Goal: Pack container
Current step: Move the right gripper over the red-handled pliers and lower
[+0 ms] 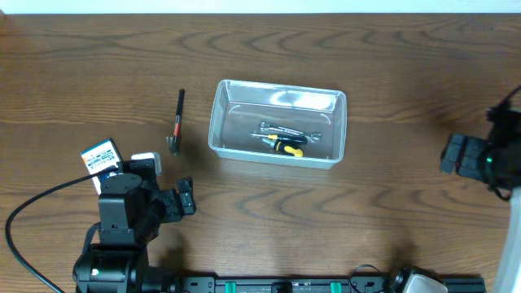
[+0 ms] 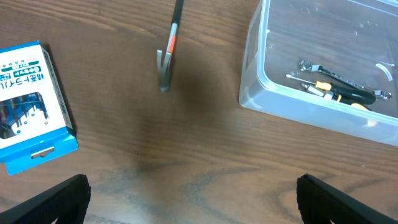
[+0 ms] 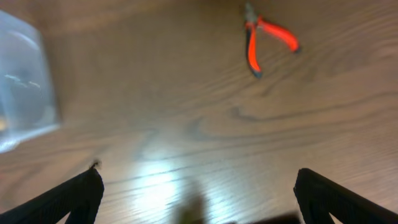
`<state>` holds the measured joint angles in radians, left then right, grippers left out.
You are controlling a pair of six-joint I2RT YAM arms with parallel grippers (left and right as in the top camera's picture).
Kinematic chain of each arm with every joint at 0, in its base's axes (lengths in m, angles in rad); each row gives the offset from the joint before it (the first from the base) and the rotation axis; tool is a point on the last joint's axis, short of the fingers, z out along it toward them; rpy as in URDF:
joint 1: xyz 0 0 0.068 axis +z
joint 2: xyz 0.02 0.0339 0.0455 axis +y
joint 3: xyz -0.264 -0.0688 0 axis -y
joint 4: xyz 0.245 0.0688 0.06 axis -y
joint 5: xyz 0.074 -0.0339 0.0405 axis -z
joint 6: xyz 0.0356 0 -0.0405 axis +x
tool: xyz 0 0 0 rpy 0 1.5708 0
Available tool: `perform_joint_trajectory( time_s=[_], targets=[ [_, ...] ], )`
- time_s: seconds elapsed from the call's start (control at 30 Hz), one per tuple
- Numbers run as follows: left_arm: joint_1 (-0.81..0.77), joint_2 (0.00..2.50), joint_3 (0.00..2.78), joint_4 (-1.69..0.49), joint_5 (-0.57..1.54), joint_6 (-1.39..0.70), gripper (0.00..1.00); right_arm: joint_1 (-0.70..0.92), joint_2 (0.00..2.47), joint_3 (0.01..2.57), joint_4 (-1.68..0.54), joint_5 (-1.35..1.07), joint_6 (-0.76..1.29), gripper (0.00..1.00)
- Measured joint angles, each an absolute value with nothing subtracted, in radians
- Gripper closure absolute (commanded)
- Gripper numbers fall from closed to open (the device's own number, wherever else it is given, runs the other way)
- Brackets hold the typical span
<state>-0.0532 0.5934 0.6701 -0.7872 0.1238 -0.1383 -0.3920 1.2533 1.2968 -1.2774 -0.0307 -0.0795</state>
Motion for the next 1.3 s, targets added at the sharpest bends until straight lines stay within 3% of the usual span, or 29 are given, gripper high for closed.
perform_joint_trajectory(
  time_s=[0.27, 0.7, 1.3],
  targets=[
    [-0.053, 0.593, 0.67, -0.789, 0.124, -0.138, 0.02, -0.445, 1.569, 1.215, -1.121, -0.029, -0.249, 0.01],
    [-0.053, 0.593, 0.67, -0.805, 0.124, -0.138, 0.02, -0.449, 1.861, 1.216, -0.88, -0.015, -0.297, 0.01],
    [-0.053, 0.593, 0.67, -0.805, 0.124, -0.138, 0.02, -0.478, 1.892, 1.217, -0.714, -0.008, -0.297, 0.01]
  ],
)
